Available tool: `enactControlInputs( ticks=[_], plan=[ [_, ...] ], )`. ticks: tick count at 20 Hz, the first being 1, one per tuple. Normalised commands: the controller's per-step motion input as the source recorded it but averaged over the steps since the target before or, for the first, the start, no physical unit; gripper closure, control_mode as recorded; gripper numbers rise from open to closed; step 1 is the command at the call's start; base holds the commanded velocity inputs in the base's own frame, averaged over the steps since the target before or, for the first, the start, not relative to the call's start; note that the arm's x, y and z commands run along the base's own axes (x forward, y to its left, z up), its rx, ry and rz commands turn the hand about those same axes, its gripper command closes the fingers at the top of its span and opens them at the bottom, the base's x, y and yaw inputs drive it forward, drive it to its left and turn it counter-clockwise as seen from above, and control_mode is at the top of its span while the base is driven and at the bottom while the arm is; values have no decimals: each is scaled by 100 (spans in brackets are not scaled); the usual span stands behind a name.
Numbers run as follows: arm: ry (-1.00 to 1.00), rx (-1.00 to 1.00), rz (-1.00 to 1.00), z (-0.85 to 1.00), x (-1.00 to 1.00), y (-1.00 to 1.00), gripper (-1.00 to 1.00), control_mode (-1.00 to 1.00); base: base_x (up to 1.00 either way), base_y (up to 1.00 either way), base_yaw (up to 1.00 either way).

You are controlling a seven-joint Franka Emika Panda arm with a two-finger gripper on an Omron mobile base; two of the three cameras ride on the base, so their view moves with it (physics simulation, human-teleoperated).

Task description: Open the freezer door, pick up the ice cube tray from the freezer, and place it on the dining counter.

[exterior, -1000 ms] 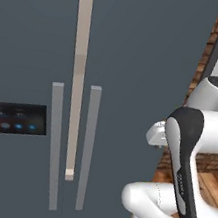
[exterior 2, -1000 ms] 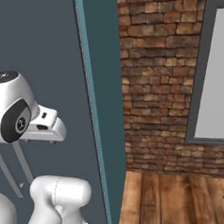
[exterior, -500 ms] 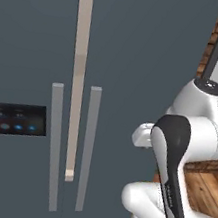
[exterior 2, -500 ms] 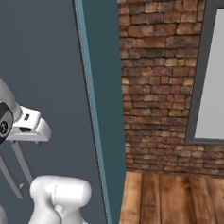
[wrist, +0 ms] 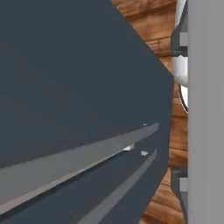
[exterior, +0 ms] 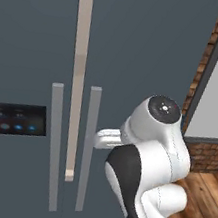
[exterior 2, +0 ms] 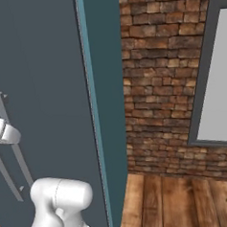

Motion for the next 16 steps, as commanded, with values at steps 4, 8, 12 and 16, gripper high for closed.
enactControlInputs(
  ticks=[4,8,12,16],
  plan=[
    [-19,0,1,-28,19,90,-100,-100,0,0,0],
    [-18,0,1,-34,16,82,-100,-100,0,0,0],
    [-23,2,0,-24,6,71,-100,-100,0,0,0],
    [-29,3,0,-9,1,49,-100,-100,0,0,0]
  ],
)
